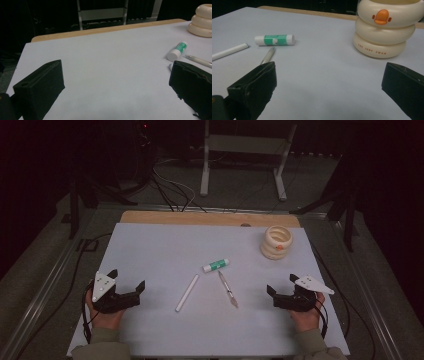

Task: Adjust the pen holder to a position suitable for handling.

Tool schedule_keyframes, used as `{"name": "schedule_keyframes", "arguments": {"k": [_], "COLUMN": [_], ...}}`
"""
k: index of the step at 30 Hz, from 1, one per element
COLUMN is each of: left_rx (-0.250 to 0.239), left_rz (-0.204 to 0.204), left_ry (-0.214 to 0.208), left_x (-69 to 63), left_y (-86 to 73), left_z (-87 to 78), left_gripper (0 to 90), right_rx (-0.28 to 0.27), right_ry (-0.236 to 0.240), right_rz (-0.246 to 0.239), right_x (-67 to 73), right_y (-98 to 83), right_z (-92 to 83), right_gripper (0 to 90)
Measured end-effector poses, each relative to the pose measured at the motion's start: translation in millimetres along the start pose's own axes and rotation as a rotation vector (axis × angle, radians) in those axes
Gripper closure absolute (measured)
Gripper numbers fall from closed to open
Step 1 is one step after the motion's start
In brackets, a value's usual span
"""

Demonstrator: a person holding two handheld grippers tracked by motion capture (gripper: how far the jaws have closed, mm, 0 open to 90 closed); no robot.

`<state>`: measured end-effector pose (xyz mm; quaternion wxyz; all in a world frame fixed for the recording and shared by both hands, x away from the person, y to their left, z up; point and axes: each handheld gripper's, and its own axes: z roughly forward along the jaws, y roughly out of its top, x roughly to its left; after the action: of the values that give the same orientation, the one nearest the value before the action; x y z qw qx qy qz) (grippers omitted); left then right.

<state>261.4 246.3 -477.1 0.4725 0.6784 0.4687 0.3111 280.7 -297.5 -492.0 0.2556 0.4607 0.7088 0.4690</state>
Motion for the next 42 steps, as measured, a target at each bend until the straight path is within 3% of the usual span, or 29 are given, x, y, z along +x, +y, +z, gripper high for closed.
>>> {"name": "schedule_keyframes", "arguments": {"k": [5, 12, 15, 19, 23, 25, 26, 30, 36, 38, 42], "left_rx": [-0.013, -0.025, -0.024, -0.023, -0.024, -0.024, -0.022, -0.021, -0.015, -0.013, -0.011], "left_rz": [-0.023, -0.045, -0.052, -0.053, -0.062, -0.065, -0.071, -0.08, -0.084, -0.084, -0.085], "left_ry": [0.003, 0.006, 0.007, 0.003, 0.003, 0.004, 0.005, 0.002, 0.001, 0.0, 0.0], "left_x": [3.2, 6.8, 7.1, 7.4, 8.6, 9.1, 10.1, 11.7, 11.9, 12.0, 12.4], "left_y": [-0.4, -1.6, -2.3, -3.0, -3.6, -3.9, -4.6, -5.4, -6.2, -6.4, -6.7], "left_z": [-0.9, -3.2, -2.9, -1.8, -1.9, -1.9, -1.5, -0.4, 0.8, 1.2, 1.9], "left_gripper": [0.4, 0.3, 0.4, 0.3, 0.4, 0.4, 0.4, 0.4, 0.3, 0.4, 0.3], "right_rx": [-0.009, -0.008, 0.003, -0.037, -0.026, -0.026, -0.001, 0.028, 0.079, 0.113, 0.131], "right_ry": [-0.003, 0.006, 0.01, 0.002, -0.011, -0.011, -0.038, -0.066, -0.103, -0.119, -0.148], "right_rz": [-0.02, -0.001, 0.015, 0.031, 0.028, 0.028, 0.018, 0.044, 0.106, 0.152, 0.164], "right_x": [0.9, -0.2, -1.5, -5.6, -12.0, -12.0, -18.5, -31.5, -51.3, -62.5, -70.7], "right_y": [0.1, 4.9, 14.1, 31.8, 52.1, 52.1, 69.2, 88.9, 109.8, 120.2, 128.7], "right_z": [1.4, 0.9, -0.6, -2.9, 4.0, 4.0, 11.5, 22.0, 39.1, 49.4, 58.9], "right_gripper": [1.2, 1.1, 1.2, 1.1, 1.1, 1.1, 1.1, 1.1, 1.1, 1.1, 1.1]}}
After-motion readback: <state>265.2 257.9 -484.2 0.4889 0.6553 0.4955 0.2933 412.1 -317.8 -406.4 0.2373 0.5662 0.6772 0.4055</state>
